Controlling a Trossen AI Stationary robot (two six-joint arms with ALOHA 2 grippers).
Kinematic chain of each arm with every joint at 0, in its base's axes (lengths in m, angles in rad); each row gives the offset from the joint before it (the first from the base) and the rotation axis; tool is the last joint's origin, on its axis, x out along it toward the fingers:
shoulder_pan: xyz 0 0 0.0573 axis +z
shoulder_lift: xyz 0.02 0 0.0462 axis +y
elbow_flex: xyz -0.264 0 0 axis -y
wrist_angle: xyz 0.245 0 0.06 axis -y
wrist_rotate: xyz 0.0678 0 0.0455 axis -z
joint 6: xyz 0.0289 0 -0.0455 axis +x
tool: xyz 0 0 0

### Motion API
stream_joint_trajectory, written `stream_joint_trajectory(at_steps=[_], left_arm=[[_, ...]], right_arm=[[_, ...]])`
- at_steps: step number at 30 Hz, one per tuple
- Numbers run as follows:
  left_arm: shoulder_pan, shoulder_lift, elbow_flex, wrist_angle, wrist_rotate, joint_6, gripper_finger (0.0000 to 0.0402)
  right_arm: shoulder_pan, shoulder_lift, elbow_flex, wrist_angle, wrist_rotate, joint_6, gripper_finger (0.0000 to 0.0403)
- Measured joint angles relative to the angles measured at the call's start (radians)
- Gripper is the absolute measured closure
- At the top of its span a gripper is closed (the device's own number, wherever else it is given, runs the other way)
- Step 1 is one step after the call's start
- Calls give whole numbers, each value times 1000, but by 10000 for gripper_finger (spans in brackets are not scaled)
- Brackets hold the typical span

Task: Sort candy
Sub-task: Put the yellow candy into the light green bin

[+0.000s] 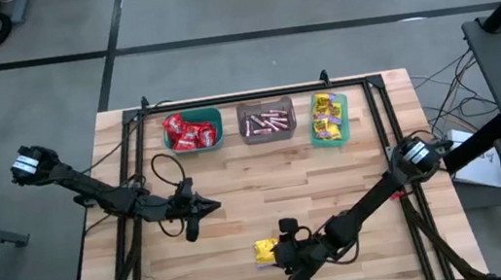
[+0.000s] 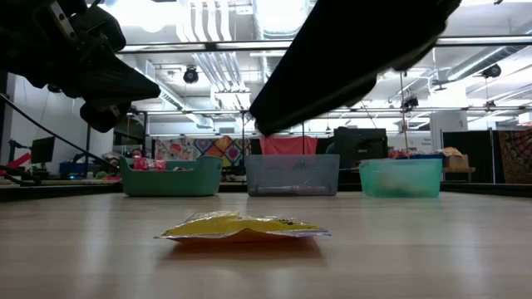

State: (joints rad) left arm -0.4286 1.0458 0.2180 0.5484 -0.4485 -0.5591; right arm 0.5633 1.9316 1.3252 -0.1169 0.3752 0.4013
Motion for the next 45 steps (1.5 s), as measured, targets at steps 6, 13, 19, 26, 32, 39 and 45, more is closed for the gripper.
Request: stream_joint_trajectory(at_steps=[6,13,19,26,32,39,45], left_arm=[[0,0,0,-1,-21,7,402],[0,0,0,9,-42,8,402],[0,0,0,18,-42,8,402],[0,0,0,24,-42,8,402],[0,0,0,37,-42,8,402],[-4,0,0,63,-40,21,395],[-42,4,14,114,9,136,333]], right_arm=[[2,82,72,-14,2,8,232],[1,128,128,-102,11,9,232],[-6,163,130,-117,19,3,232],[-24,191,131,-113,45,13,238],[-51,195,133,-155,37,21,303],[-71,184,132,-147,-35,-7,386],[-69,146,128,-73,-141,-27,392]])
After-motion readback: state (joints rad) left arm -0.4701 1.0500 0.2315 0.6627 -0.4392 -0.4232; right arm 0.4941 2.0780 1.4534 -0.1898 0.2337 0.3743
